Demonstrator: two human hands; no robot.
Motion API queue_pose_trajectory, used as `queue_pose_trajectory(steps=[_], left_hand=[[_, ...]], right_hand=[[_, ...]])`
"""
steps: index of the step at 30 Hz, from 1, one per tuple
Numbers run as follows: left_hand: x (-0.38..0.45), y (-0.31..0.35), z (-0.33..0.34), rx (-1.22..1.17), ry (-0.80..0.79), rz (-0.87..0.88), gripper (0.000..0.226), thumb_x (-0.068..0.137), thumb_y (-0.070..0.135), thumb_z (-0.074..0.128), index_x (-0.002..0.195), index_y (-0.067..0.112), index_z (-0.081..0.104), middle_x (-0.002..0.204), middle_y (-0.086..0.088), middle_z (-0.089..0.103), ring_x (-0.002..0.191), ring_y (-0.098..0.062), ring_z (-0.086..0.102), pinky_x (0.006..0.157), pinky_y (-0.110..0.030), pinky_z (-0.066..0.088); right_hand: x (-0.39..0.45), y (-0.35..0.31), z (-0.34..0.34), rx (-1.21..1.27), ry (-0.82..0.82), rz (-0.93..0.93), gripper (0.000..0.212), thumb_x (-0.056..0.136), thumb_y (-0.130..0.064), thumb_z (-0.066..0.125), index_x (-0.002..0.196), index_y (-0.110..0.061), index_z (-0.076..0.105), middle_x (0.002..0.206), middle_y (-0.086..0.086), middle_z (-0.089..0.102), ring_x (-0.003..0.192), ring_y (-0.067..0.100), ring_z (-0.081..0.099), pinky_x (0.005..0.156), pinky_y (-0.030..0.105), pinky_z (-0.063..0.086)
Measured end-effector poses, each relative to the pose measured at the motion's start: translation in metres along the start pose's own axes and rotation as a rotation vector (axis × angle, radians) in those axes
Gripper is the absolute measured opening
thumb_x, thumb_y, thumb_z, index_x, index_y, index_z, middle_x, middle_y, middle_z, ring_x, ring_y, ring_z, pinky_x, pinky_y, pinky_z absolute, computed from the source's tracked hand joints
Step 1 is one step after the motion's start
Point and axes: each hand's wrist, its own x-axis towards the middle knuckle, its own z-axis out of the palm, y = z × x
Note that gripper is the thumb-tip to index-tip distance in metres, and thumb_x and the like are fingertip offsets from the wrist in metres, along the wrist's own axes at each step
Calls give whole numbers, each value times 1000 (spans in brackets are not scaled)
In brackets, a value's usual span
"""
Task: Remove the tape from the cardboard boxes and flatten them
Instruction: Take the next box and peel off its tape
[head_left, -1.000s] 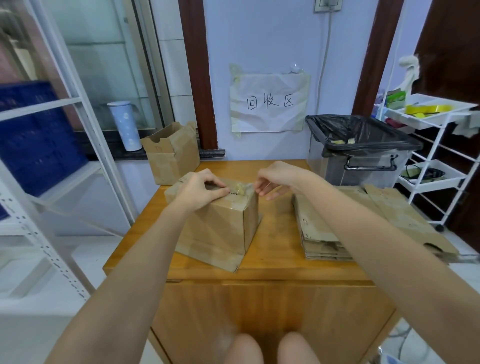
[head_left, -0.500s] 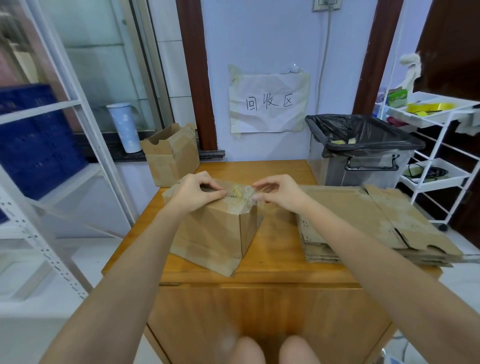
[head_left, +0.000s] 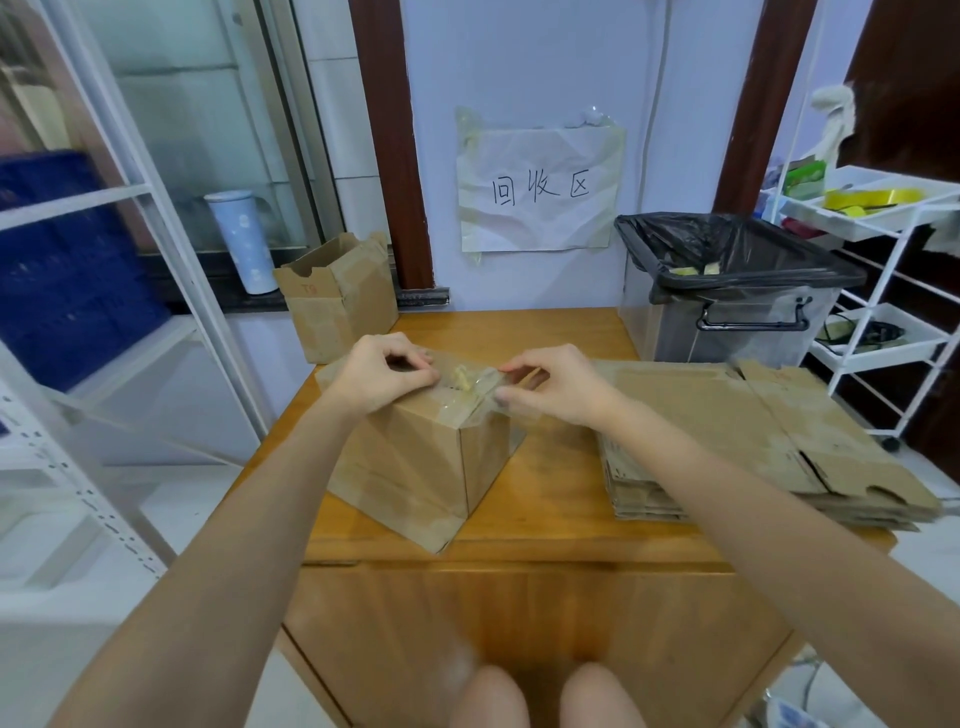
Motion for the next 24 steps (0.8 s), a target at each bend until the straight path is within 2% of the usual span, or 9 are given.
queue_pose_trajectory(steps=[2, 6, 12, 17, 24], left_hand=[[1, 0, 1, 1, 2, 1, 4, 76, 10, 79, 75, 10, 76, 93, -1, 68, 98, -5, 61, 88, -16, 40], [0, 1, 0, -9, 0, 1, 6, 76, 10, 79, 73, 12, 75, 93, -2, 68, 98, -3, 61, 88, -16, 40], [-1, 2, 0, -7, -7, -6, 7, 76, 11, 79, 72, 15, 74, 94, -1, 68, 102, -10, 61, 97, -27, 41], [-2, 2, 0, -16, -5, -4, 7, 77, 11, 79, 73, 15, 74, 94, -2, 67, 102, -10, 62, 98, -29, 42], [-3, 3, -1, -14, -8, 1, 8, 77, 11, 78, 72, 15, 74, 93, -1, 68, 102, -10, 62, 95, -28, 42]], right_hand=[[2, -1, 0, -23, -1, 32, 38, 81, -36, 74, 112, -16, 70, 95, -9, 67, 86, 6, 63, 77, 10, 49], [4, -1, 0, -12, 35, -19, 29, 83, -29, 73, 106, -12, 73, 100, -1, 71, 89, 7, 62, 83, 18, 49], [2, -1, 3, 14, 89, -33, 19, 86, -21, 71, 101, -10, 74, 95, -2, 72, 85, 5, 61, 81, 19, 50], [2, -1, 3, 10, 77, -48, 15, 87, -19, 70, 98, -9, 74, 90, -5, 69, 84, 10, 64, 84, 24, 53], [-3, -6, 2, -144, 43, -107, 18, 92, -19, 62, 104, -8, 71, 95, 3, 70, 88, 15, 63, 85, 32, 52]])
